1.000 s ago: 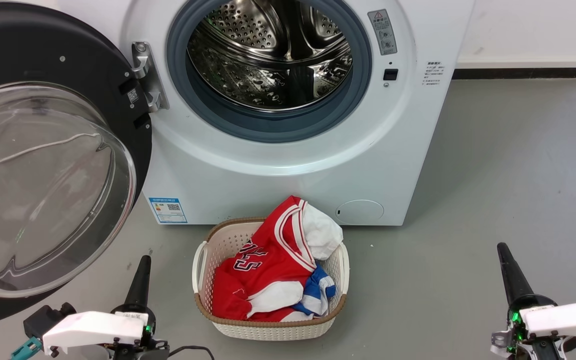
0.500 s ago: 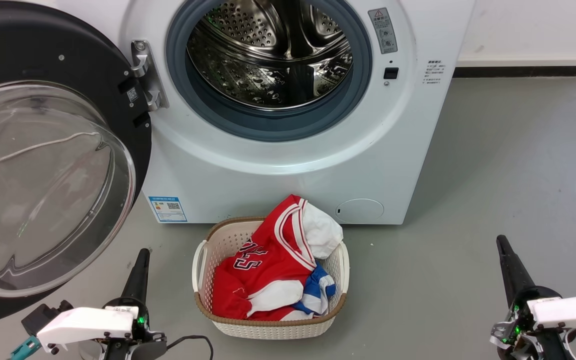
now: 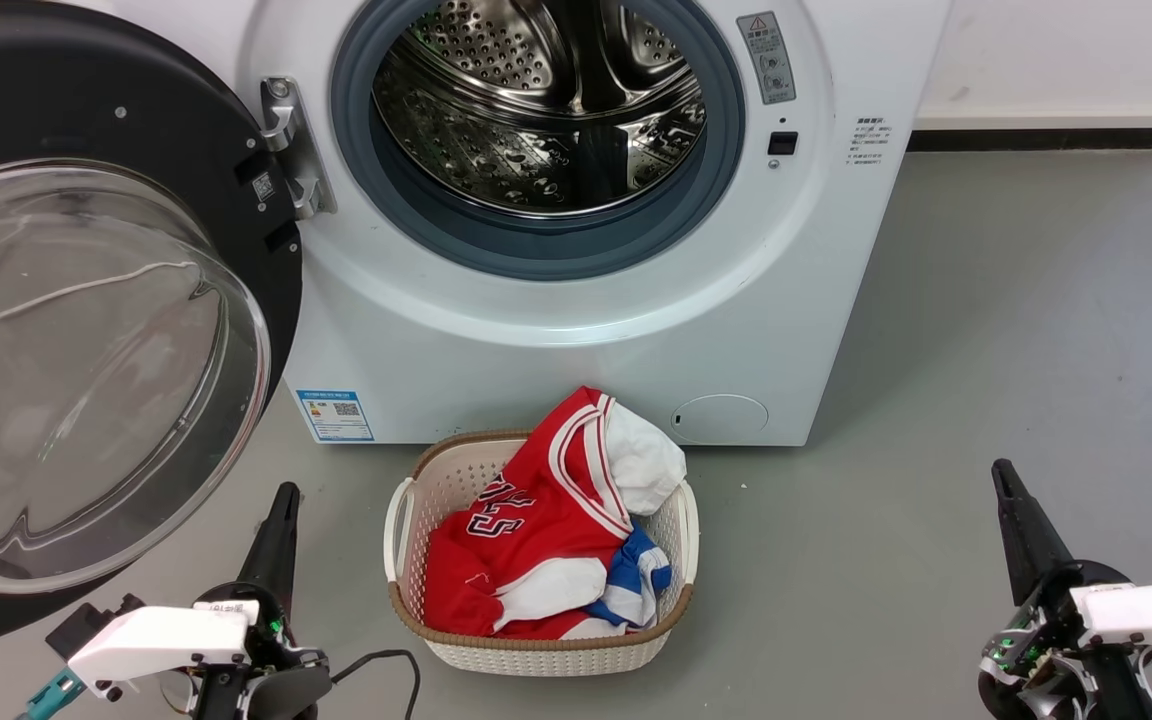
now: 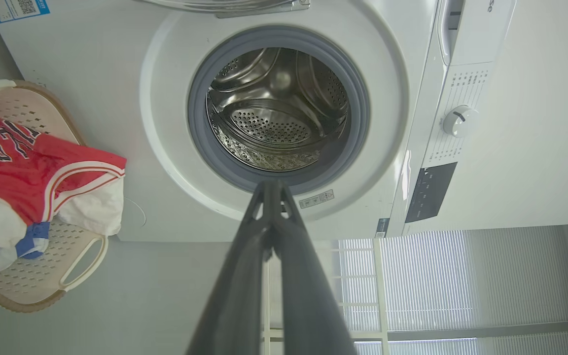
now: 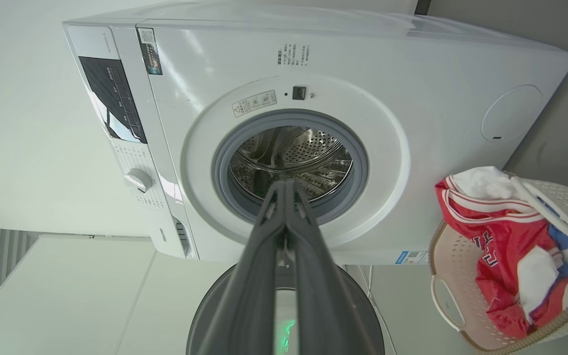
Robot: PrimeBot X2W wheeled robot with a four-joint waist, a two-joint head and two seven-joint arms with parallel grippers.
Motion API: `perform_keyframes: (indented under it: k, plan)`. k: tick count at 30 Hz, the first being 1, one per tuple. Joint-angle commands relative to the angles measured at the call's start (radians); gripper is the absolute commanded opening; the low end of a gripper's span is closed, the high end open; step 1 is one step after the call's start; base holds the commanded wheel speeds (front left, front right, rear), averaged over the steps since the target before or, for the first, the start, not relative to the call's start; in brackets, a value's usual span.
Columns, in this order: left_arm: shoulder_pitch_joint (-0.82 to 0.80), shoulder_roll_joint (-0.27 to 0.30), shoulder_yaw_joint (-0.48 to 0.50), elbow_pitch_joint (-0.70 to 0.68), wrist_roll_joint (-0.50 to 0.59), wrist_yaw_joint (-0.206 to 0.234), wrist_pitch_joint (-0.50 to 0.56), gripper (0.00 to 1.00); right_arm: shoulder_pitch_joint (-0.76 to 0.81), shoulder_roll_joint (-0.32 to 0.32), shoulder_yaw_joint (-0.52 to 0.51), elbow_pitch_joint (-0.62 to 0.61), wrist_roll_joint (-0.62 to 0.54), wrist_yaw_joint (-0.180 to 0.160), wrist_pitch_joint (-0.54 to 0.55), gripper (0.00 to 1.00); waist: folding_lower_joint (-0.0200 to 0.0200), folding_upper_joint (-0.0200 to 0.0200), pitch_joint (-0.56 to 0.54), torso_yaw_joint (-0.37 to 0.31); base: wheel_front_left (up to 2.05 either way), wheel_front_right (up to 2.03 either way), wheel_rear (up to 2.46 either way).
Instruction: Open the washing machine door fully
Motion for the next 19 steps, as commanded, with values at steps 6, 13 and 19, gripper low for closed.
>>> perform_keyframes:
  k: [6,13,19]
  plan:
    - [-0.021,-0.001,0.009,0.006,-0.064,-0.009,0.016,0.0,-0.027,0.002,-0.006,0.011,0.059,0.0,0.018,0.0,0.0,-0.0001,0.002,0.0,0.0,0.0,0.0]
    - [-0.021,-0.001,0.009,0.006,-0.066,-0.009,0.017,0.0,-0.029,0.005,-0.009,0.011,0.059,0.0,0.02,0.0,0.0,-0.0001,0.002,0.0,0.0,0.0,0.0]
    - [-0.021,-0.001,0.009,0.005,-0.066,-0.009,0.017,0.0,-0.029,0.006,-0.011,0.011,0.055,0.0,0.023,0.0,0.0,-0.0001,0.002,0.0,0.0,0.0,0.0]
